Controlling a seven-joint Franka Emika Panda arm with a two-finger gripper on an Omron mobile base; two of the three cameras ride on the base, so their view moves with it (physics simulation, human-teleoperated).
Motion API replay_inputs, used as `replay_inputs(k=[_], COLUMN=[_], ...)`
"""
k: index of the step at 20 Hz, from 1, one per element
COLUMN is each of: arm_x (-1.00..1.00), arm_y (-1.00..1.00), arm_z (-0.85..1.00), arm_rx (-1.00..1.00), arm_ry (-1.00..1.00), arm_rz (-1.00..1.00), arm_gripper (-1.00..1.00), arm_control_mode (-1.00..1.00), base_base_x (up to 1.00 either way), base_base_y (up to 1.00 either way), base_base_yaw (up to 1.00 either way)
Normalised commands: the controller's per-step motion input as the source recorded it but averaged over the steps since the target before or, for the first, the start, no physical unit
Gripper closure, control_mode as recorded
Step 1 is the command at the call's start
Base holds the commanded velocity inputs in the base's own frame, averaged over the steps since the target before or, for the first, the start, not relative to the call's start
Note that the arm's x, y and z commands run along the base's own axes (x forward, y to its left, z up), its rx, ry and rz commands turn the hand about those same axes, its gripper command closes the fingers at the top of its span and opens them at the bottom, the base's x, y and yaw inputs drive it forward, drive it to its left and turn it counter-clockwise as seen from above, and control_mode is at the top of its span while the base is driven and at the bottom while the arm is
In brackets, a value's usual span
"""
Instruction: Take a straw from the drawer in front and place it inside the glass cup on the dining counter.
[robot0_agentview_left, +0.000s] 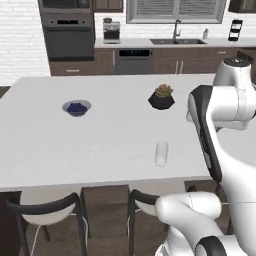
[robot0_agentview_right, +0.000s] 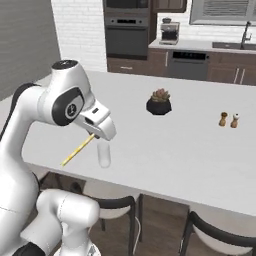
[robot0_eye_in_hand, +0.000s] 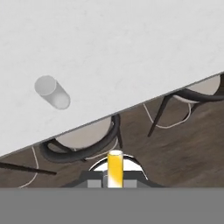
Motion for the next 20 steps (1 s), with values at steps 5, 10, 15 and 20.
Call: replay_inputs(k=[5,10,15,20], arm_x=[0.00,0.00,0.16,0.07], arm_y=[0.00,0.00,0.09,-0.01], arm_z=[0.00,0.00,0.39,0.53], arm_rx=[0.00,0.00,0.00,0.04], arm_ry=[0.00,0.00,-0.19,-0.43], arm_rz=[0.00,0.00,-0.04,0.28], arm_gripper=[1.00,1.00,1.00,1.00], arm_control_mode=[1.00,1.00,-1.00,-1.00], base_base_x=[1.00,0.98,0.14,0.00], base_base_y=[0.28,0.40,0.09,0.00], base_base_yaw=[-0.34,-0.32,-0.05,0.00])
